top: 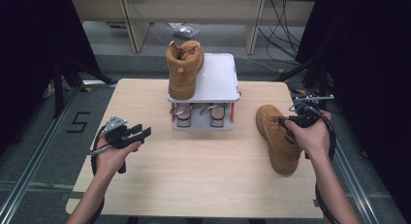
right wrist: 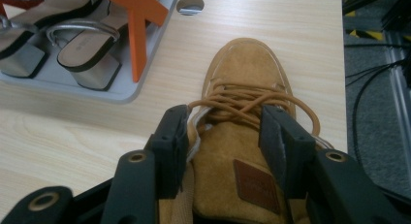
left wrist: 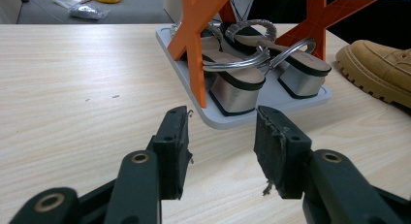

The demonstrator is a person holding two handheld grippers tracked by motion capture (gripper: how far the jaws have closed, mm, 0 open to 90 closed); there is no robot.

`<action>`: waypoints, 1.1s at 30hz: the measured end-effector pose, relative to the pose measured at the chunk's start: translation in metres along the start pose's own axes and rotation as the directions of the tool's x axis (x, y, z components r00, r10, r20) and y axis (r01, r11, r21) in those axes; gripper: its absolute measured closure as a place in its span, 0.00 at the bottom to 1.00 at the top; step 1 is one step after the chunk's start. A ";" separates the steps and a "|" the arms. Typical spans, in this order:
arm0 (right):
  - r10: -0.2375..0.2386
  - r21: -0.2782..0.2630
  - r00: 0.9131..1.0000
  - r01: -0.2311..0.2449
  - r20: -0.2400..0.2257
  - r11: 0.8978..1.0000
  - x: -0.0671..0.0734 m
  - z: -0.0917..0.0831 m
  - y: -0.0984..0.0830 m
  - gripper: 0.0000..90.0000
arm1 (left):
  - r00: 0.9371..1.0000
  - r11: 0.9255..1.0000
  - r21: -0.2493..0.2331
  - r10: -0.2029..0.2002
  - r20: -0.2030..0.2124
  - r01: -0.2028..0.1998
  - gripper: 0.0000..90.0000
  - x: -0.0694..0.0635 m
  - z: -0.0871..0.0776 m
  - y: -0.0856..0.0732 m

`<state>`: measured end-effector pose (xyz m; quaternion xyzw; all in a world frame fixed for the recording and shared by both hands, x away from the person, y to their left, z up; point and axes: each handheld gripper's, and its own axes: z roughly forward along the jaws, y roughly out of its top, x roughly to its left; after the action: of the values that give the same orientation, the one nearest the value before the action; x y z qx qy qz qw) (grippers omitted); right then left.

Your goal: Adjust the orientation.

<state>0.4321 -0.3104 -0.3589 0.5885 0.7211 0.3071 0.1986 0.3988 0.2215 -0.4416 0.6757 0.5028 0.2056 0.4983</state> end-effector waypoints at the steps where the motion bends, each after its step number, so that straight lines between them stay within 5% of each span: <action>1: 0.031 0.005 0.999 -0.032 0.008 0.999 0.001 -0.002 -0.001 0.60 | 1.000 1.000 0.001 0.001 -0.001 -0.001 0.61 0.001 0.000 0.000; 8: -0.035 0.046 0.999 0.036 -0.039 0.998 0.007 -0.009 -0.002 0.63 | 1.000 1.000 0.004 -0.008 -0.004 0.008 0.62 0.002 0.000 -0.004; 13: -0.045 0.157 0.998 0.052 -0.047 0.986 0.022 -0.001 -0.009 0.66 | 1.000 1.000 0.007 -0.004 -0.003 0.004 0.62 0.002 -0.001 -0.004; 15: -0.094 0.178 0.994 0.103 -0.058 0.979 0.022 0.005 -0.011 0.75 | 1.000 1.000 0.006 -0.003 -0.003 0.003 0.62 0.002 -0.001 -0.003; 19: -0.011 0.236 1.000 0.016 -0.022 0.972 0.029 0.005 -0.006 0.84 | 1.000 1.000 0.008 -0.003 -0.006 0.003 0.61 0.003 -0.001 -0.004; 21: -0.028 0.247 0.999 0.033 -0.023 0.968 0.028 0.007 -0.003 0.87 | 1.000 1.000 0.009 -0.004 -0.008 0.004 0.62 0.004 -0.001 -0.005; 23: 0.014 0.242 1.000 -0.009 -0.020 0.970 0.030 0.007 -0.002 0.88 | 1.000 1.000 0.013 -0.006 -0.008 0.006 0.62 0.005 0.000 -0.006; 25: -0.011 0.207 0.999 0.021 -0.048 0.978 0.025 0.011 0.000 0.88 | 1.000 1.000 0.016 -0.007 -0.009 0.007 0.62 0.005 0.001 -0.007; 26: 0.045 0.211 0.998 -0.034 -0.047 0.977 0.029 0.012 0.001 0.88 | 1.000 1.000 0.019 -0.008 -0.008 0.008 0.62 0.005 0.002 -0.007; 28: 0.011 0.201 0.998 0.002 -0.066 0.980 0.029 0.018 0.005 0.87 | 1.000 1.000 0.022 -0.006 -0.008 0.006 0.62 0.005 0.002 -0.008; 31: 0.058 0.231 0.997 -0.043 -0.060 0.972 0.040 0.022 0.008 0.86 | 1.000 1.000 0.018 -0.011 -0.007 0.012 0.62 0.006 0.001 -0.009; 33: 0.008 0.217 0.998 0.005 -0.058 0.976 0.040 0.023 0.008 0.82 | 1.000 1.000 0.019 -0.016 -0.009 0.016 0.62 0.008 0.000 -0.010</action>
<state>0.4435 -0.2662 -0.3673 0.5979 0.7553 0.2437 0.1119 0.3969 0.2287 -0.4522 0.6754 0.5123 0.2002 0.4912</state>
